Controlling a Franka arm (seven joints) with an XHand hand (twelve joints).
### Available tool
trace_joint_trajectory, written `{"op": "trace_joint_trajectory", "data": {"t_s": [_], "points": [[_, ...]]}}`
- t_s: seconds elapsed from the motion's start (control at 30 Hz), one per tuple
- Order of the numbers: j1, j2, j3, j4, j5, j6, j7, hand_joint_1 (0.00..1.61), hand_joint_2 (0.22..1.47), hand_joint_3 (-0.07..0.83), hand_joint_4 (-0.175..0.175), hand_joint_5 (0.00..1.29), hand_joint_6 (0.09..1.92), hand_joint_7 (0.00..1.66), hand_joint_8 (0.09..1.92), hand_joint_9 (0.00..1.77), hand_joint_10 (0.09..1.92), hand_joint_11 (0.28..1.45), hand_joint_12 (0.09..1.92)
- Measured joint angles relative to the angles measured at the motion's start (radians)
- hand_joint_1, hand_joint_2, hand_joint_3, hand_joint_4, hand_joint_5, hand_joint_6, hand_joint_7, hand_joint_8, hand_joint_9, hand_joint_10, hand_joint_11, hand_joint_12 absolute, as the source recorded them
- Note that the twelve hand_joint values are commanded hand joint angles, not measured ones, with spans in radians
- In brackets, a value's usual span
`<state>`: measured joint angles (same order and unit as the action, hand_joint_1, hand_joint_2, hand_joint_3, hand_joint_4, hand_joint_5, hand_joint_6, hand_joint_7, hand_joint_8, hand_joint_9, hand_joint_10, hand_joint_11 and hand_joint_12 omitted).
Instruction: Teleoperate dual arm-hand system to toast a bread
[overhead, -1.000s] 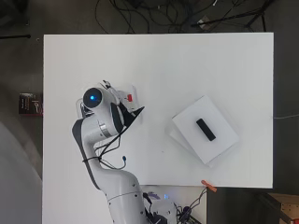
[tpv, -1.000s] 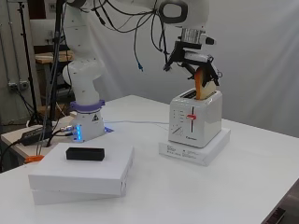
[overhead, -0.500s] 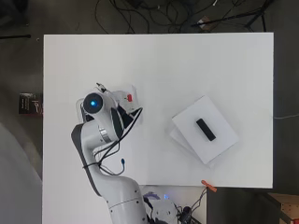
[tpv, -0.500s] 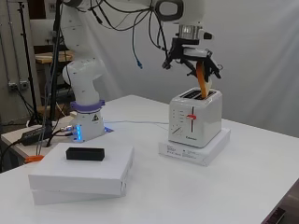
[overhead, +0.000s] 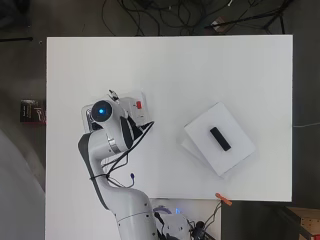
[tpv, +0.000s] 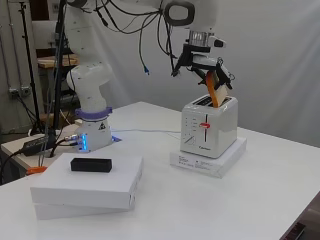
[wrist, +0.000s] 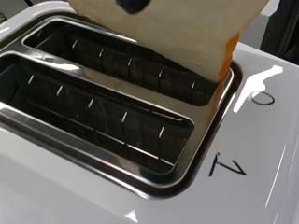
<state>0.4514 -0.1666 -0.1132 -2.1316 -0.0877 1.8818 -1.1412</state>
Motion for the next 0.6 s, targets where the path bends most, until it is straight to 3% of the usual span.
{"op": "trace_joint_trajectory", "data": {"t_s": [0.17,0.33,0.6], "points": [[-0.003,0.020,0.002,0.021,0.000,-0.003,-0.044,1.37,1.11,0.000,-0.175,0.76,1.37,1.03,0.73,1.11,0.82,0.80,0.09],[-0.007,0.009,0.005,0.009,0.006,-0.011,-0.039,1.36,1.14,0.000,-0.175,0.72,1.45,0.95,0.85,1.06,0.88,0.75,0.09],[-0.018,-0.009,-0.004,0.029,0.036,-0.042,-0.040,1.35,1.15,0.000,-0.175,0.72,1.47,0.93,0.90,1.00,0.94,0.68,0.09]]}}
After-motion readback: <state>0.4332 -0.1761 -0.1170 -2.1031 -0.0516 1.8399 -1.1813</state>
